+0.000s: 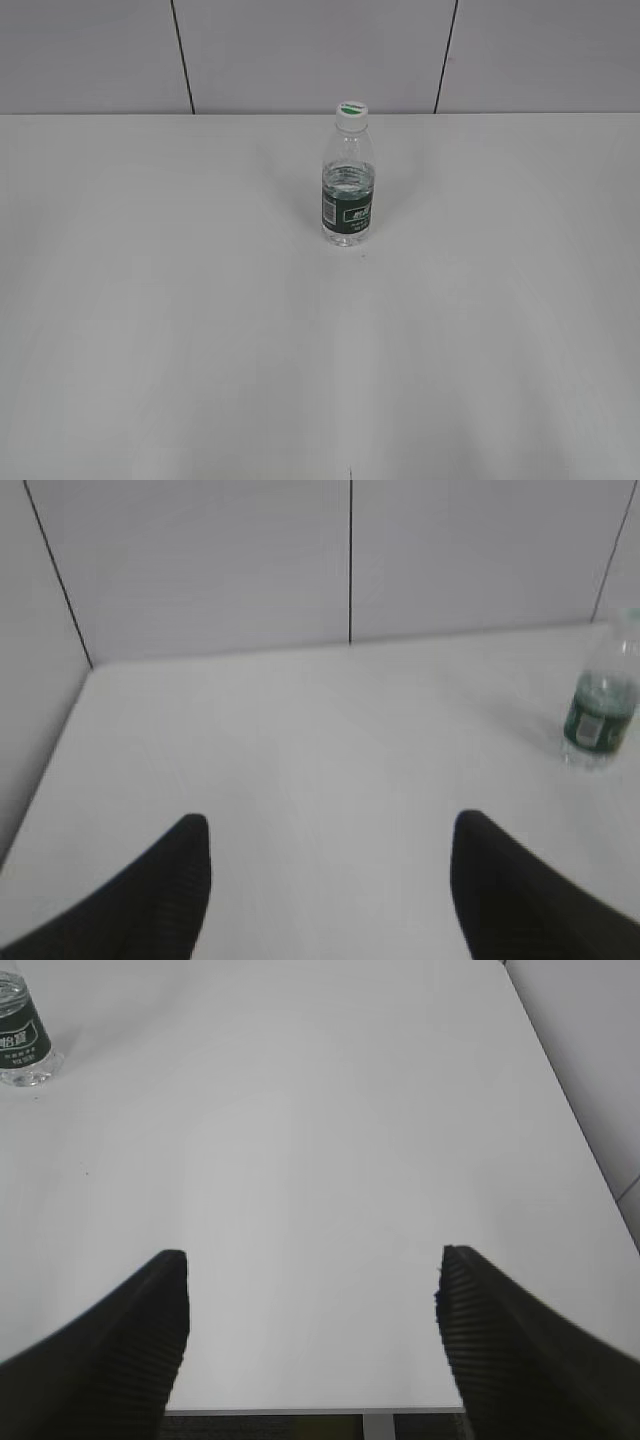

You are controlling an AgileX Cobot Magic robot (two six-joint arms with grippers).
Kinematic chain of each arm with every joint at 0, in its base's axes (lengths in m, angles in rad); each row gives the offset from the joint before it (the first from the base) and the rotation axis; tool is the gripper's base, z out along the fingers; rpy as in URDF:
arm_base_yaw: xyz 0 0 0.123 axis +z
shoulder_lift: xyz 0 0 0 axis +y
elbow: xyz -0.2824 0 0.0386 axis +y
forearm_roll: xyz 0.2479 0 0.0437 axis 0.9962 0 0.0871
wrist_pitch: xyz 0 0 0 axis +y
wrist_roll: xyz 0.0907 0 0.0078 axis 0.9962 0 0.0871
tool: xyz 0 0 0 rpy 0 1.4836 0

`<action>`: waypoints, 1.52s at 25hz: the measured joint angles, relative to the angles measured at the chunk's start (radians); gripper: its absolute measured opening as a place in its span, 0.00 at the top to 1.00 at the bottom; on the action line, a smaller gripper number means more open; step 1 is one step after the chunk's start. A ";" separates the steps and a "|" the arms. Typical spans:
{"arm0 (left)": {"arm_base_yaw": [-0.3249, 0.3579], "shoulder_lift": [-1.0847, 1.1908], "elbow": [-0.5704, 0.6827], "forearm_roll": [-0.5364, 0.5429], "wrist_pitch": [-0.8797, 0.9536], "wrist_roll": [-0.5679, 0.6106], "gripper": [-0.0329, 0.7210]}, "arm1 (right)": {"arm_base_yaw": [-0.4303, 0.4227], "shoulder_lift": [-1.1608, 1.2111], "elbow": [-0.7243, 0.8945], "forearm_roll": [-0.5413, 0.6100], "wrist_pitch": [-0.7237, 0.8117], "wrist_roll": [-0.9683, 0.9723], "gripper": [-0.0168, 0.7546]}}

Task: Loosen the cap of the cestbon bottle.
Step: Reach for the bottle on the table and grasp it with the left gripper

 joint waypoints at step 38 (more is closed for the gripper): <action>0.000 1.436 -0.201 0.165 -1.585 0.025 0.34 | 0.000 0.000 0.000 0.000 0.000 0.000 0.22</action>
